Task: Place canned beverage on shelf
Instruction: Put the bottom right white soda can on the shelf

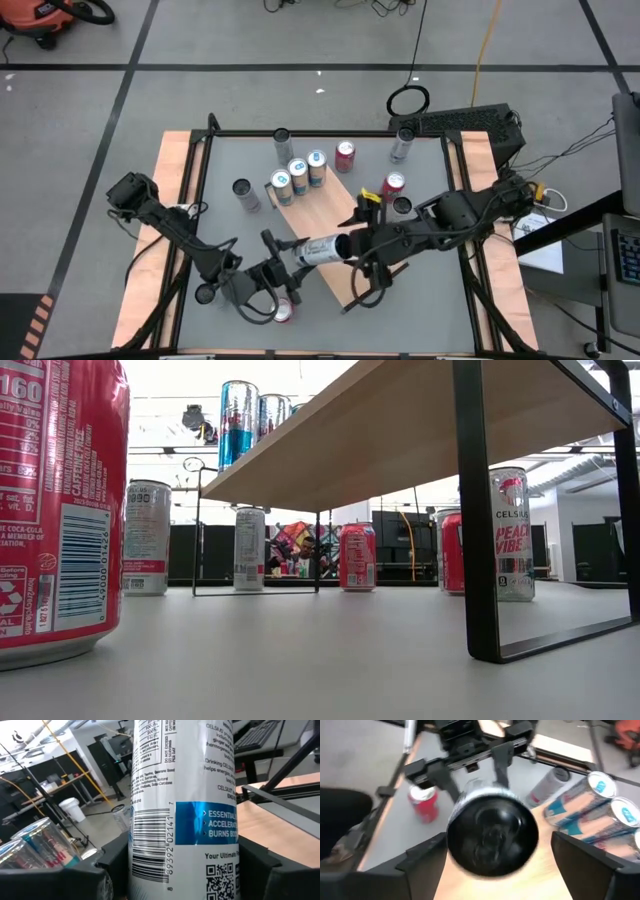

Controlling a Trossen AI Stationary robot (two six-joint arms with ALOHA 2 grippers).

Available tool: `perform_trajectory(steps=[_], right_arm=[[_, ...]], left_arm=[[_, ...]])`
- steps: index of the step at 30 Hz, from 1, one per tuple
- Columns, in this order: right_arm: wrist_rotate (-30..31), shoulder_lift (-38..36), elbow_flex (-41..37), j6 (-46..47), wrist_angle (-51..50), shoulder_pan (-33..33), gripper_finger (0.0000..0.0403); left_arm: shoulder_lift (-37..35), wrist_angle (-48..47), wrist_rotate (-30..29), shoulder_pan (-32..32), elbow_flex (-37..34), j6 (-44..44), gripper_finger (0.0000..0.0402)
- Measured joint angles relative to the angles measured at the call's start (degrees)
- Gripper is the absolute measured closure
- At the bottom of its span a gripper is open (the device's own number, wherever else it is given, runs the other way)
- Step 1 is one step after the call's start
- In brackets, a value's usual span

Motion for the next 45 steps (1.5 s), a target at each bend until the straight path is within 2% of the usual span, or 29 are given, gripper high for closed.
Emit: perform_trajectory(steps=[4,9,12,15,18,24,28,32,37,45], right_arm=[[-5.35,-2.02,0.02,-2.62,-3.94,1.08,0.0074],[-5.52,-3.47,-0.04,-3.67,-9.69,3.26,0.0074],[-5.39,-3.85,-2.81,-4.65,-7.49,4.46,0.0074],[-5.42,-4.49,-9.08,-6.95,0.30,5.45,0.0074],[-5.40,-6.77,-18.62,-9.23,10.73,5.92,0.0074],[-5.90,-14.99,-42.01,-15.16,44.25,5.98,0.0087],[-14.17,-18.62,-54.71,-20.77,67.24,5.94,0.0089],[-18.41,-18.92,-62.00,-26.14,82.89,5.84,0.0089],[-24.05,-18.79,-64.08,-28.77,90.55,4.56,0.0089],[-28.21,-18.70,-64.08,-30.30,91.49,3.09,0.0090]], left_arm=[[0.00,0.46,3.52,-0.25,0.00,-1.64,0.0153],[-0.56,0.46,10.41,-0.42,0.00,-5.38,0.0154],[-0.96,0.65,17.77,0.02,0.00,-8.47,0.0154],[-1.71,0.69,26.74,0.86,0.00,-11.54,0.0154],[-2.04,1.88,34.46,1.86,0.00,-13.26,0.0154],[-2.05,1.65,51.24,4.22,0.00,-15.99,0.0155],[-2.05,1.04,58.31,6.07,0.00,-17.46,0.0155],[-2.05,0.58,65.14,8.63,0.01,-18.23,0.0155],[-2.03,-3.30,67.96,11.94,0.00,-20.51,0.0155],[-2.03,-3.03,71.97,14.40,0.00,-20.51,0.0155]])
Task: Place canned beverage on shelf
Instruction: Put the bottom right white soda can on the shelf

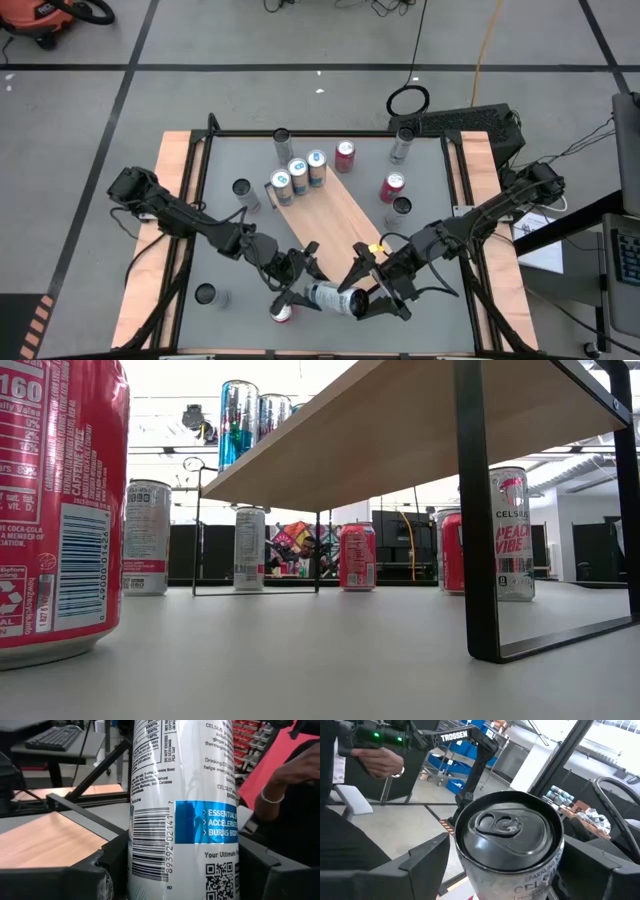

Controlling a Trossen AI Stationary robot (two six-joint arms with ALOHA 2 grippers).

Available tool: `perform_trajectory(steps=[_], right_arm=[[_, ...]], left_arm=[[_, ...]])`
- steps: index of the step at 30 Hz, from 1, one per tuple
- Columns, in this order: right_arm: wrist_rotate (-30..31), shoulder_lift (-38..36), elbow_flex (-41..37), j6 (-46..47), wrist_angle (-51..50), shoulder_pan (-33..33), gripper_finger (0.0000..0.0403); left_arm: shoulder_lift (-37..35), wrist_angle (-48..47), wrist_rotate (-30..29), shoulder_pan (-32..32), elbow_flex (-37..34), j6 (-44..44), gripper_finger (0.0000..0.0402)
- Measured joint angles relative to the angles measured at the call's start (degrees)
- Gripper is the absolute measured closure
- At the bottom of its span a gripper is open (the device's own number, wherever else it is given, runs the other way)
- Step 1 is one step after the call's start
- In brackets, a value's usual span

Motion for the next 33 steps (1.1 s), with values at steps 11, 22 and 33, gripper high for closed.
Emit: perform_trajectory(steps=[11,22,33], right_arm=[[-1.12,-0.02,0.00,0.04,-0.50,-0.12,0.0090],[-1.12,-0.01,0.00,1.14,-0.44,-0.18,0.0111],[-1.36,0.01,0.00,0.13,-0.46,-0.77,0.0175]], left_arm=[[0.02,-0.15,1.30,0.40,0.00,0.00,0.0155],[0.04,-0.13,1.27,0.40,0.00,0.00,0.0155],[0.07,-0.02,0.12,0.33,0.00,0.11,0.0152]])
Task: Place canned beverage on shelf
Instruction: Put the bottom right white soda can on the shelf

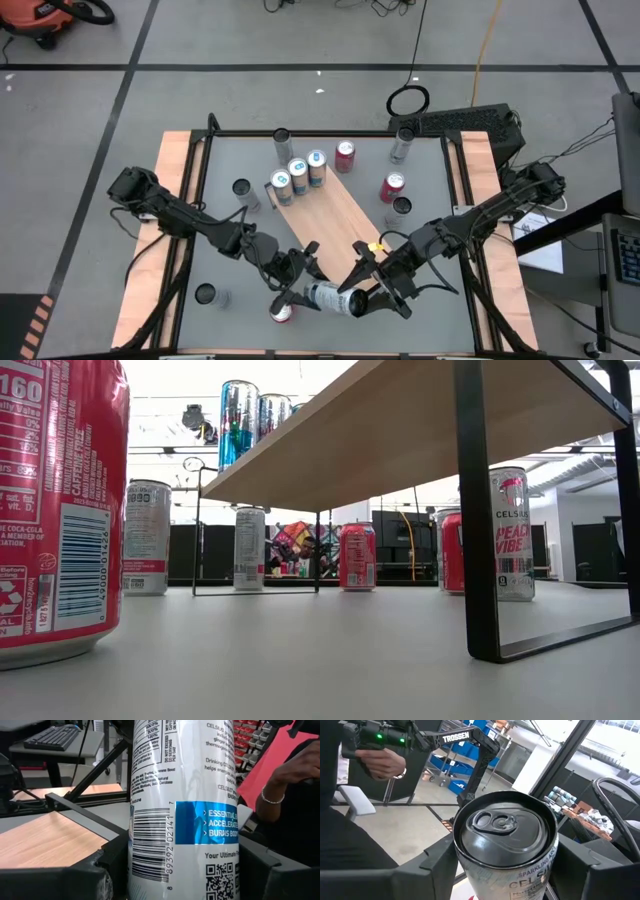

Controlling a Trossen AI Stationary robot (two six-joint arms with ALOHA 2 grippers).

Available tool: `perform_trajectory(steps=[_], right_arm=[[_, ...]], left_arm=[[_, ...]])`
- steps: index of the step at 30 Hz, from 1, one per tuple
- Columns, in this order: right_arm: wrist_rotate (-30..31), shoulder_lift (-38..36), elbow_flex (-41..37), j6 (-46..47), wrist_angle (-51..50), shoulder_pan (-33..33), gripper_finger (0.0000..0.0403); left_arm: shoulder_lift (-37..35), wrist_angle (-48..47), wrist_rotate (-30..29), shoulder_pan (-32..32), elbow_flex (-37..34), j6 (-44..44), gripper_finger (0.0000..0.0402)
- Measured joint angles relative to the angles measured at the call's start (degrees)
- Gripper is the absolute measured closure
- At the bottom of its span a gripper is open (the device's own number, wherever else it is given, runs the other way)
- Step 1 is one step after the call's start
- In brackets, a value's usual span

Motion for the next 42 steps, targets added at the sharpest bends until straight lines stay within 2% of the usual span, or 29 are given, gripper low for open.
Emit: perform_trajectory(steps=[4,11,18,22,33,37,42], right_arm=[[0.29,0.00,0.00,-0.21,-0.14,0.00,0.0175],[6.55,0.08,0.00,0.61,-2.10,0.00,0.0175],[13.76,0.13,-0.04,2.65,-2.22,-0.02,0.0177],[18.23,0.13,-0.04,3.34,-2.79,-0.04,0.0178],[20.69,0.11,-0.04,4.06,-3.45,-0.36,0.0178],[24.29,0.11,-0.04,4.50,-3.52,-0.35,0.0179],[24.90,0.04,-0.04,4.67,-3.44,-0.42,0.0179]], left_arm=[[0.00,0.00,-0.72,0.02,0.01,-0.11,0.0126],[0.00,0.56,-9.30,0.09,0.02,0.60,0.0070],[-0.61,0.20,-16.96,0.13,0.09,5.74,0.0030],[-1.30,-0.35,-20.69,0.12,0.10,7.75,0.0025],[-1.73,-2.54,-26.34,-0.01,0.11,8.13,0.0024],[-1.81,-2.45,-29.75,-0.67,0.11,10.14,0.0024],[-3.07,-3.25,-33.57,-1.89,0.11,11.06,0.0024]])
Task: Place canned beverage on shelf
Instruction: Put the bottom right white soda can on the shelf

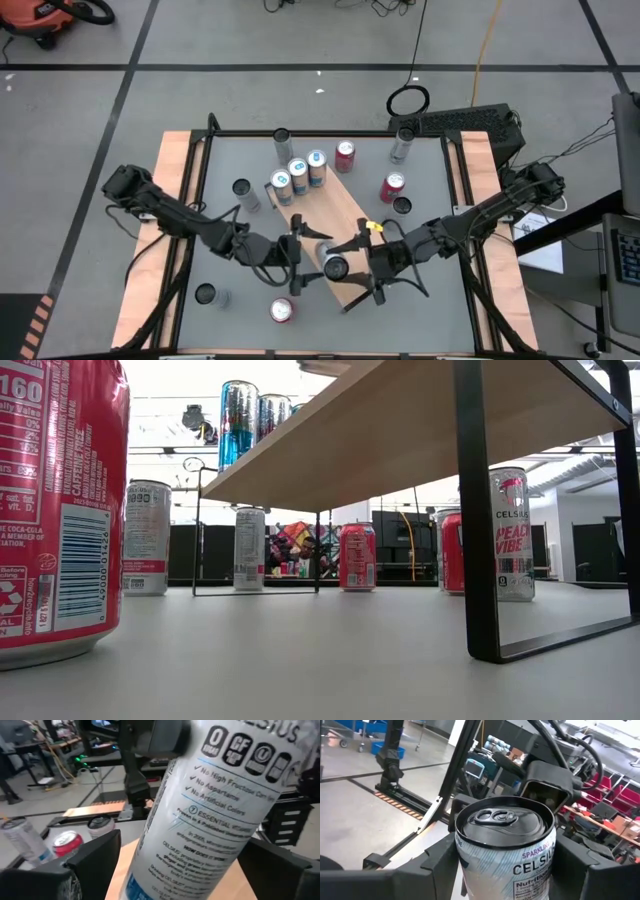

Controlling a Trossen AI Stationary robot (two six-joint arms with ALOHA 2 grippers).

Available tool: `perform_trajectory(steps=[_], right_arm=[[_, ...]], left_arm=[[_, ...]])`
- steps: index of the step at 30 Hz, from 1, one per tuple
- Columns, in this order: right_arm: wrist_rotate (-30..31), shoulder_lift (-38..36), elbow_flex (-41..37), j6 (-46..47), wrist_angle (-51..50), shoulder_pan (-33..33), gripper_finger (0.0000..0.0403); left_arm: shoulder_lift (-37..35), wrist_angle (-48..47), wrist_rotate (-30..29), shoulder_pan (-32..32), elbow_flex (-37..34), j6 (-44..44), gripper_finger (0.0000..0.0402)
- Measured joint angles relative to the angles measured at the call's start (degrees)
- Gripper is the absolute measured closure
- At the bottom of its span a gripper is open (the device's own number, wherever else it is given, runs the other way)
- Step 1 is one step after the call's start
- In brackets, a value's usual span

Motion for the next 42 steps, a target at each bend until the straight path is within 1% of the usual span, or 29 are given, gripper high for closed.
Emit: perform_trajectory(steps=[2,9,12,20,23,30,33,38,42], right_arm=[[0.15,-0.02,0.00,0.03,0.40,0.00,0.0179],[4.54,-0.02,0.02,0.18,1.24,-0.09,0.0179],[5.93,-0.02,0.02,2.26,1.87,-0.51,0.0179],[14.65,-0.02,0.02,8.35,4.76,-1.82,0.0179],[17.60,-0.02,0.02,10.55,5.51,-2.36,0.0179],[17.76,-0.02,0.02,16.03,6.15,-4.25,0.0179],[17.77,-0.02,0.02,17.32,6.37,-4.84,0.0179],[17.72,-0.02,0.02,17.87,6.44,-5.18,0.0179],[17.66,-0.02,0.02,17.87,6.78,-5.20,0.0179]], left_arm=[[-0.83,-0.88,-1.85,-0.89,-0.02,0.86,0.0023],[-2.59,-2.87,-10.77,-3.85,-0.02,1.57,0.0023],[-2.59,-3.23,-14.74,-5.09,-0.02,1.53,0.0023],[-2.11,-3.13,-27.28,-8.56,-0.02,0.48,0.0023],[-1.06,-2.38,-31.07,-8.79,-0.02,-0.59,0.0023],[4.08,3.18,-39.62,-7.93,-0.05,-0.52,0.0023],[5.76,5.35,-40.62,-7.39,-0.07,-0.39,0.0023],[7.73,7.02,-40.57,-6.64,-0.07,-0.44,0.0023],[8.57,8.14,-39.22,-6.03,-0.07,-0.49,0.0024]])
